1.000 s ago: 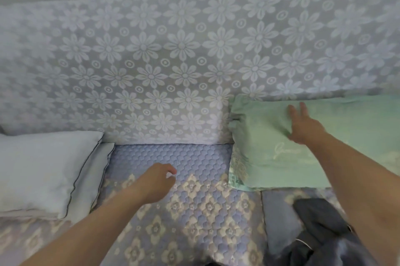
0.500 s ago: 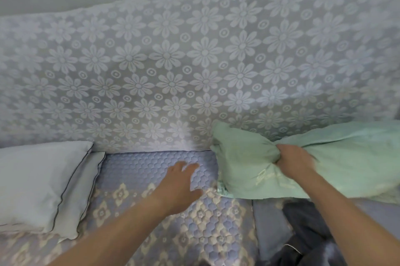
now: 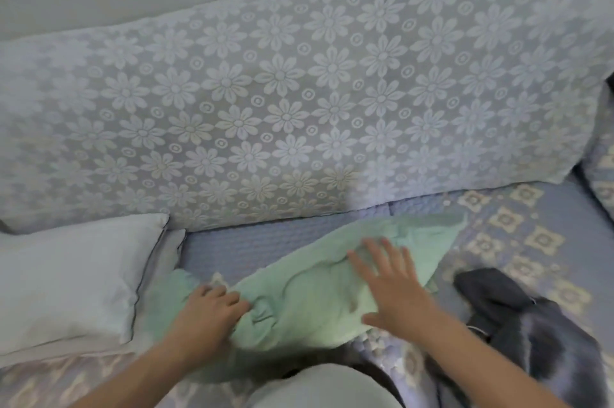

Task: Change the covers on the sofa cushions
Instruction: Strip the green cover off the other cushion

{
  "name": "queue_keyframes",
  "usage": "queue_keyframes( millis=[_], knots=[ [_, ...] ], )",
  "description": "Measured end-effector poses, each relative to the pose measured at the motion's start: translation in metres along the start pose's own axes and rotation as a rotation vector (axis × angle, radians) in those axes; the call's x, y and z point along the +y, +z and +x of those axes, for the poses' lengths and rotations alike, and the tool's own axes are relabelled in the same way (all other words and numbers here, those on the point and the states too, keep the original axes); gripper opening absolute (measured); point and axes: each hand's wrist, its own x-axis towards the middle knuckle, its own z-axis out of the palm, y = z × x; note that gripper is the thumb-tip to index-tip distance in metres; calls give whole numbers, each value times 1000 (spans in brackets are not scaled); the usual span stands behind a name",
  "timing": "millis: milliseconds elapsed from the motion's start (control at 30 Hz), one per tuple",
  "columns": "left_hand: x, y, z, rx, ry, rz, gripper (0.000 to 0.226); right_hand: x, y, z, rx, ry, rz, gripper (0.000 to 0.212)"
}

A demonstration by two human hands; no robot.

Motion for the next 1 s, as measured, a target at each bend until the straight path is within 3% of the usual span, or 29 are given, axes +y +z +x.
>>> queue_keyframes(
  millis=[67,133,200,267,333,400,467,533,600,667,733,800,867,1000],
  knots=[
    [-23,24,-40,-48,-5,-45,50,6,25,-8,-136,1,-137,141],
    [-43,37,-69,-55,21,-59,46,-18,31,-7,-185,38,-190,135],
    [-56,44,-84,13,112,-41,38,-43,27,12,-77,82,-214,124],
    [-70,43,-92,116,189,-40,28,-61,8,35,-64,115,-281,94],
    [-90,41,-97,225,216,-15,21,-79,-11,52,-69,104,-406,48],
    [-105,32,-92,342,182,-3,20,-82,-22,51,-1,68,-494,25],
    [-124,21,-92,459,51,-49,22,-93,-44,38,103,101,-408,27],
    [-132,14,-95,577,-69,-84,25,-104,-59,24,323,190,-309,18],
    [-125,25,-100,615,-96,-84,26,-112,-54,-3,426,276,-231,18],
    [-108,52,-107,496,-76,-113,30,-122,-22,-29,312,389,-171,27],
    [-85,91,-114,316,-54,-179,25,-124,29,-51,48,460,-127,33],
    [-62,122,-124,14,-37,-248,20,-130,71,-70,-330,495,-93,23],
    [-44,160,-131,-361,-98,-280,24,-139,106,-90,-537,522,-7,13],
    [-35,195,-135,-591,-209,-432,40,-148,122,-93,-518,725,351,21]
  ],
)
